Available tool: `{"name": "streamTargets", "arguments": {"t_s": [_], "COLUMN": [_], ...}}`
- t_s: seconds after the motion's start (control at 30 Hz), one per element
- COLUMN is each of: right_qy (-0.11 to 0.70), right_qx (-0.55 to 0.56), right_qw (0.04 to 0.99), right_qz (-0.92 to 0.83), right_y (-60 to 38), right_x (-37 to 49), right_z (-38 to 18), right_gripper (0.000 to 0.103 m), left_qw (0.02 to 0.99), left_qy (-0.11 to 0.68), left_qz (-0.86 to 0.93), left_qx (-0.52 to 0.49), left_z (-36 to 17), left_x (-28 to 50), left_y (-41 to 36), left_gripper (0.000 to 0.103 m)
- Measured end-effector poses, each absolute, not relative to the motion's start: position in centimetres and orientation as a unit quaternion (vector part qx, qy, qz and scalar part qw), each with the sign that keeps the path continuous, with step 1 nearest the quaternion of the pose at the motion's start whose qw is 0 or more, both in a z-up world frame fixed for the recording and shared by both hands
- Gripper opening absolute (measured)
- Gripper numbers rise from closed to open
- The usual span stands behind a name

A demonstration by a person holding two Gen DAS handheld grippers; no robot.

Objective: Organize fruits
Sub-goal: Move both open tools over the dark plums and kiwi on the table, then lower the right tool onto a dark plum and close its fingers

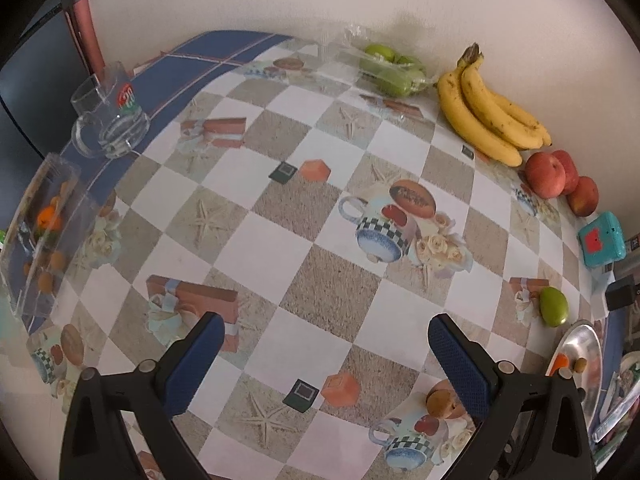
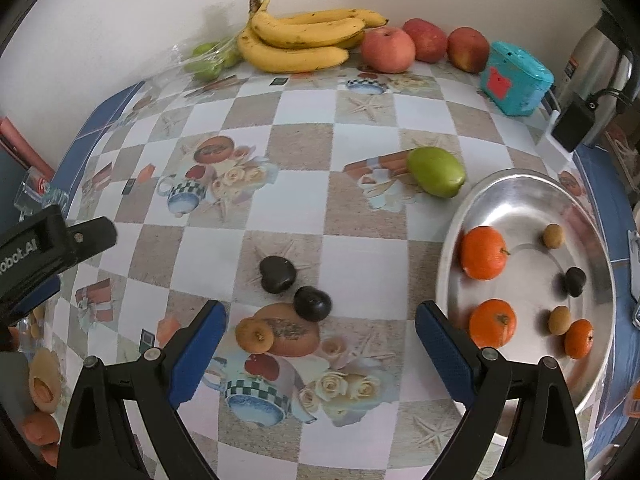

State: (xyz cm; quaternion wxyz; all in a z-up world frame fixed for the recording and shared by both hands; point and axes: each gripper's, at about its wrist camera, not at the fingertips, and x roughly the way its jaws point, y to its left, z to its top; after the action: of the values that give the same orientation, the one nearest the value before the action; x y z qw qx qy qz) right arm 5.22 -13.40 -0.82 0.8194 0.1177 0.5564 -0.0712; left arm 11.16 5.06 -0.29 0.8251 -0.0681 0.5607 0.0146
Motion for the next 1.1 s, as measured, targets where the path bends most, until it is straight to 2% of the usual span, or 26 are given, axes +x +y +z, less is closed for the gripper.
{"name": "streamTargets", "arguments": {"t_s": [0.57,0.6,0.7,0.77,0.83,1.03,1.1], "right_qy": [0.567,0.565,0.560,0.561,0.563,0.553,0.553], "right_qx": [0.181,0.188,0.203,0.212,0.221,0.249,0.250], "right_qw": [0.802,0.802,0.802,0.799,0.795,0.795,0.794], "right_qz": [-0.045,-0.048,-0.050,-0.050,-0.047,-0.027,-0.027], "right_y": [-14.6,-14.9,-15.7,-16.1,-16.3,-16.8,-16.9], "right_x": [4.7,4.7,4.6,4.5,4.4,4.7,4.9], "right_z": [-2.6,-2.6,-2.5,-2.7,-3.0,-3.5,-3.8], "right_gripper": [0.094,0.092,0.075,0.072,0.060,0.046,0.044], "left_qw": [0.794,0.793,0.790,0.788,0.785,0.778,0.775], "left_qy": [0.604,0.605,0.609,0.612,0.614,0.622,0.625], "left_qz": [0.012,0.008,-0.004,-0.013,-0.022,-0.032,-0.033], "left_qx": [-0.072,-0.072,-0.074,-0.075,-0.077,-0.083,-0.087], "left_z": [-3.3,-3.4,-3.5,-3.7,-3.8,-4.3,-4.5], "left_x": [11.5,11.5,11.5,11.4,11.4,11.4,11.4], "left_y": [4.2,4.0,3.5,3.0,2.7,2.0,2.0], "left_gripper": [0.103,0.103,0.103,0.102,0.102,0.098,0.098]}}
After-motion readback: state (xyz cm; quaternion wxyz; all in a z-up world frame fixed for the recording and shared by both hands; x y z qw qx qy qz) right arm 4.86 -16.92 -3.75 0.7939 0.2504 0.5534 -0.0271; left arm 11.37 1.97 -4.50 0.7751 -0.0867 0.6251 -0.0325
